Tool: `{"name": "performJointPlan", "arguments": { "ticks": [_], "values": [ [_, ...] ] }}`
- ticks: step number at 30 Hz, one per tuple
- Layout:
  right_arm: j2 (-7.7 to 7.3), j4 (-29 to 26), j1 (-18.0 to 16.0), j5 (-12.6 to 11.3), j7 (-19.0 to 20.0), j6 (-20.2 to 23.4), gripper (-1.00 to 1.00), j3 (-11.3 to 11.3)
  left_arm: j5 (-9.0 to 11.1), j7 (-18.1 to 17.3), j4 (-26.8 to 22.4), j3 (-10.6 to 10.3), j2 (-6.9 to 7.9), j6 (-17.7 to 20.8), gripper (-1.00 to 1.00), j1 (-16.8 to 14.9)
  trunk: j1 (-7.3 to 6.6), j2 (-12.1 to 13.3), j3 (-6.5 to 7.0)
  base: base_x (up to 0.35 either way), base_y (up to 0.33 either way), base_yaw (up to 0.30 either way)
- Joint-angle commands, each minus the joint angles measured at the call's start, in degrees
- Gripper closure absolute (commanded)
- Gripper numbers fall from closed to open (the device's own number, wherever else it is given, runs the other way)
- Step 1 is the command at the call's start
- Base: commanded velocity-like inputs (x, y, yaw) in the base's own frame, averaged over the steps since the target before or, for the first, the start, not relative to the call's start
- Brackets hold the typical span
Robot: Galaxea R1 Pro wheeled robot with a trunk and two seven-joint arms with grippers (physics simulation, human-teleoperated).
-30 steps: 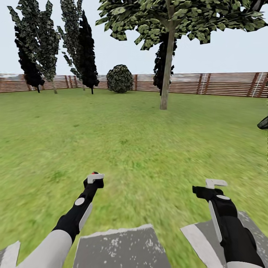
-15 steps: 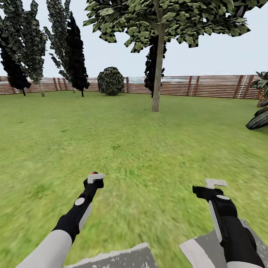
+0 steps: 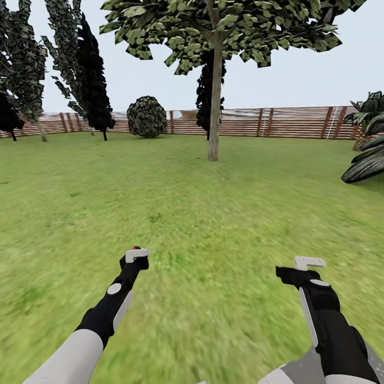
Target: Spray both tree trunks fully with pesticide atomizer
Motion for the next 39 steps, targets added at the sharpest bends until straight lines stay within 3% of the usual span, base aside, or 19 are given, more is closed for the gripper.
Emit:
{"name": "performJointPlan", "arguments": {
  "ticks": [1,39],
  "values": [
    [0.00,0.0,0.0,0.0,0.0,0.0,-1.00,0.0,0.0,0.0,0.0,0.0,0.00,0.0,1.00,0.0,0.00,0.0,0.00,0.336,0.000,-0.015],
    [0.00,0.0,0.0,0.0,0.0,0.0,-1.00,0.1,0.0,0.0,0.1,0.0,-0.09,0.0,1.00,0.0,0.00,0.0,0.01,0.336,0.000,-0.048]
  ]
}}
